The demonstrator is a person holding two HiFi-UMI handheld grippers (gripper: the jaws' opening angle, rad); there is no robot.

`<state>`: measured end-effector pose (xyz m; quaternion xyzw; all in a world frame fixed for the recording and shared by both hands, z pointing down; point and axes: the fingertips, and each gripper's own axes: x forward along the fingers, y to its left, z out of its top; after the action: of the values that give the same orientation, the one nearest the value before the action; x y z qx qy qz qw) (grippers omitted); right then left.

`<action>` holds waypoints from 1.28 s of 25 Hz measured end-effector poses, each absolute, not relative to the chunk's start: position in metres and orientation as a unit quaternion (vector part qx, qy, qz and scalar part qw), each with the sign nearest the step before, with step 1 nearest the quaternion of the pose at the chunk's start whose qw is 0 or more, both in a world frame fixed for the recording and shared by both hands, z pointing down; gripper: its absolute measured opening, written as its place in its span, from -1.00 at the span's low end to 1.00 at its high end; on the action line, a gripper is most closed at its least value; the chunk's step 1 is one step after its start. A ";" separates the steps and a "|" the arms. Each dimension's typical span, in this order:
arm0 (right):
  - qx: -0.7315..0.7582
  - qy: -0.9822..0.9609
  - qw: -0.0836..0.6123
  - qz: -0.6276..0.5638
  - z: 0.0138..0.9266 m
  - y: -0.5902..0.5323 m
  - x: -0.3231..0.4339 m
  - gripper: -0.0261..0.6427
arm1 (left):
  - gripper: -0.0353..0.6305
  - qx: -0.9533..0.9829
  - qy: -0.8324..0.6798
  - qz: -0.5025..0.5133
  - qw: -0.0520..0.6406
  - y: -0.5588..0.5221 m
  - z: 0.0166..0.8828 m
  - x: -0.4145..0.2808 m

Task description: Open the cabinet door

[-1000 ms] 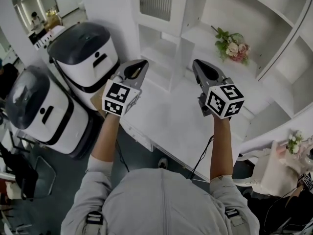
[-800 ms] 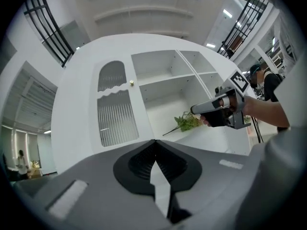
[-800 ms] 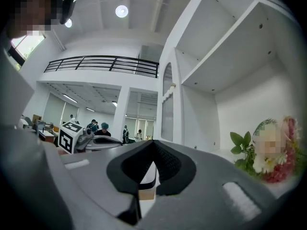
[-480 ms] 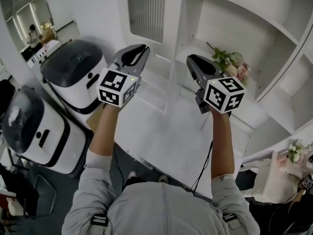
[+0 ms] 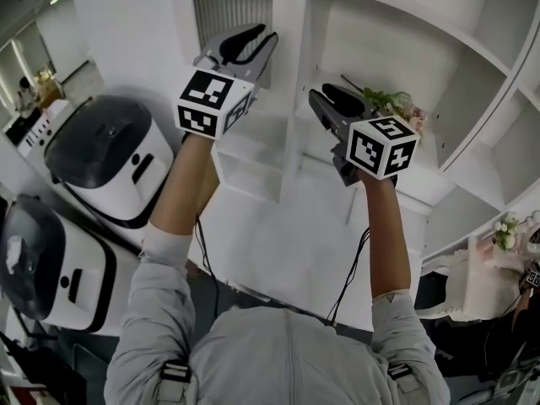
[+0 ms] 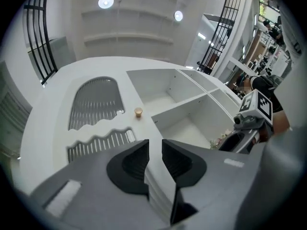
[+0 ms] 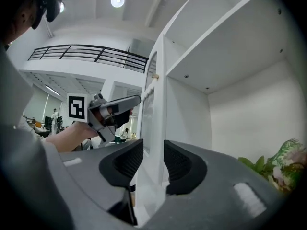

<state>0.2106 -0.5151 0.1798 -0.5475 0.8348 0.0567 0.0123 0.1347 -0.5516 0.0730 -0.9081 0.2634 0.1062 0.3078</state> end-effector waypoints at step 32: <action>-0.576 0.814 -0.019 0.072 0.165 -0.561 0.199 -0.49 | -0.62 -0.878 0.260 0.177 0.362 -0.564 -0.022 0.166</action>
<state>0.1993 -0.5607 0.1651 -0.5763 0.8138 0.0716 -0.0190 0.1660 -0.5638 -0.0217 -0.8776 0.2597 0.1771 0.3618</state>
